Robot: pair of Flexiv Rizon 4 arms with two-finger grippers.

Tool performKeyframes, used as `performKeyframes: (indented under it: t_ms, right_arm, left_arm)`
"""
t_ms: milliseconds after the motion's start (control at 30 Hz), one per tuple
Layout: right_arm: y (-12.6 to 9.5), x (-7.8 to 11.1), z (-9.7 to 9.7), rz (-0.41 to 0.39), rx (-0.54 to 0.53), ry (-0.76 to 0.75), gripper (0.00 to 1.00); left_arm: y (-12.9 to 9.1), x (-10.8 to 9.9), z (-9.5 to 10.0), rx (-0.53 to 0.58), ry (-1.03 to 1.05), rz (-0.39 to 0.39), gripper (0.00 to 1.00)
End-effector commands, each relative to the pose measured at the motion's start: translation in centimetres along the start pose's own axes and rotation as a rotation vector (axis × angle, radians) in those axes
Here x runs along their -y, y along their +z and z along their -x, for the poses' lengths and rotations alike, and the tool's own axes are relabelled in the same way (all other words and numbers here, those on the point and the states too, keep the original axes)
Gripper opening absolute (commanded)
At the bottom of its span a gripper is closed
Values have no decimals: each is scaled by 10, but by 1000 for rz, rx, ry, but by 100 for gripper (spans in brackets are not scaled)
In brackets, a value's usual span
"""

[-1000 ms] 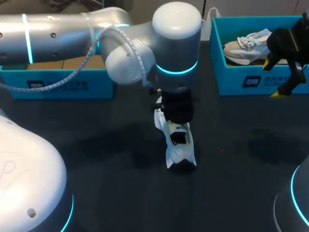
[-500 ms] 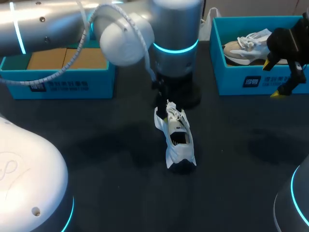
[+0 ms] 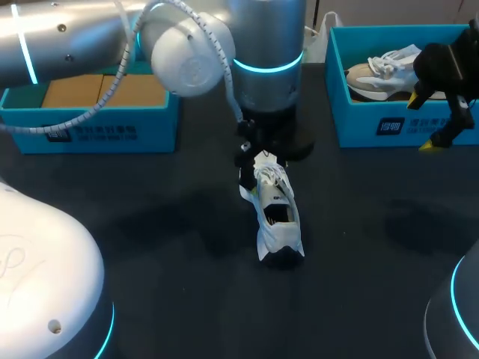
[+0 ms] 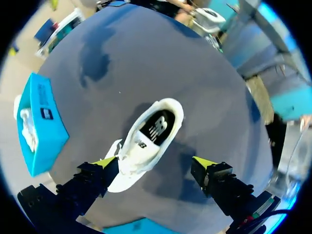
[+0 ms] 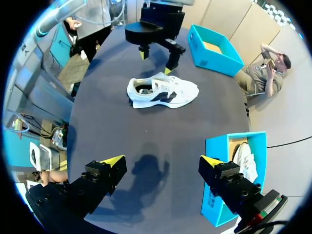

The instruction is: Take the shoe out of the shoebox, open the shoe tongue, remove and reinsert the insole, then place the shoe into the shoebox

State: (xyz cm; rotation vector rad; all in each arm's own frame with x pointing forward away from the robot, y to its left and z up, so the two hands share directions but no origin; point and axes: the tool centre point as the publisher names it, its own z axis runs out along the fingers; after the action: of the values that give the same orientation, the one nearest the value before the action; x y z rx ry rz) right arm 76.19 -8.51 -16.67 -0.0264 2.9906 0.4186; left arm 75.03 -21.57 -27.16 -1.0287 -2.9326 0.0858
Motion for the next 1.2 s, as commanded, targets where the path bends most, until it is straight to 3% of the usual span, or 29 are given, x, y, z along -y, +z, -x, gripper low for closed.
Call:
performKeyframes:
  t_ms: [33, 167, 367, 667, 1200]
  right_arm:
    - [1, 0, 1, -2, -2, 1, 100]
    - [1, 0, 1, -2, -2, 1, 100]
    - [1, 0, 1, -2, -2, 1, 100]
    - [1, 0, 1, -2, -2, 1, 100]
    - [1, 0, 1, -2, -2, 1, 100]
  left_arm:
    - [-9, 4, -11, 8, -411, -44, 100]
    - [-11, 8, -21, 35, -549, -68, 100]
    - [-3, 24, -40, 112, -642, -20, 100]
    - [25, 50, -55, 75, -674, -39, 100]
    - [72, 73, -45, 82, -685, -37, 100]
